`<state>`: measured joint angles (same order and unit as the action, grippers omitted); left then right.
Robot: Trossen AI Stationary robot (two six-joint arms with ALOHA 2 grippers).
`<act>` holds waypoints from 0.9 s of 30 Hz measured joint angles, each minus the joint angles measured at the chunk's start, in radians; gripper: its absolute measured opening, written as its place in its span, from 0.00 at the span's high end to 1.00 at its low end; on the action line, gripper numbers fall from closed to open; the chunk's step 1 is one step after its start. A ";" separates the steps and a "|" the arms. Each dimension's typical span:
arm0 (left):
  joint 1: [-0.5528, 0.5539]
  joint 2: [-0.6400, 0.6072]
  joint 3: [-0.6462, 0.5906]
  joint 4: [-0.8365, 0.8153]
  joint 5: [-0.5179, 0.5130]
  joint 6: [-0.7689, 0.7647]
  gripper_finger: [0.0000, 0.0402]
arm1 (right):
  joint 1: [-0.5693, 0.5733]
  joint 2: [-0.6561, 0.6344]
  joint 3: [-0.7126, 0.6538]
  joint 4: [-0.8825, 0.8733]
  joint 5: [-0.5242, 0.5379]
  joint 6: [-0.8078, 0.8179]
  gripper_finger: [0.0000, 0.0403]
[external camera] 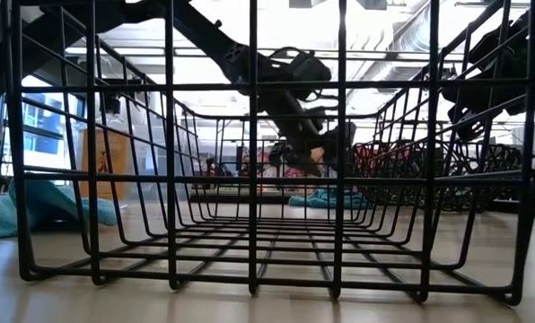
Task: Sort microfiber towel by color & place in baskets
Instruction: Put the top blue towel into the black bottom basket
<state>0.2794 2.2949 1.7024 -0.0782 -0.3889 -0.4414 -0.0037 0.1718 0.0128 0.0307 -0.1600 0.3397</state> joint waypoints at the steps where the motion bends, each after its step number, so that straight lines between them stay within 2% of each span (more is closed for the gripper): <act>1: -0.006 0.002 -0.002 -0.005 -0.027 0.000 0.49 | 0.000 0.000 0.000 0.000 0.000 0.000 1.00; 5: -0.028 0.025 -0.005 0.042 -0.109 -0.008 0.49 | 0.000 0.000 0.000 0.000 0.000 0.000 1.00; 17: -0.080 0.120 -0.003 0.374 -0.365 0.089 0.49 | 0.000 0.002 0.000 0.000 0.000 0.000 1.00; 20: -0.089 0.150 -0.003 0.460 -0.369 0.098 0.49 | 0.000 0.002 0.000 0.000 0.000 0.000 1.00; 23: -0.094 0.170 -0.004 0.479 -0.277 0.047 0.49 | 0.000 0.004 0.000 0.000 0.000 0.000 1.00; 27: -0.119 0.171 -0.004 0.423 -0.358 -0.015 0.49 | 0.000 0.004 0.000 0.000 0.000 0.000 1.00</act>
<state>0.1608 2.4657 1.6989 0.3448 -0.7472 -0.4560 -0.0036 0.1753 0.0125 0.0307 -0.1600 0.3400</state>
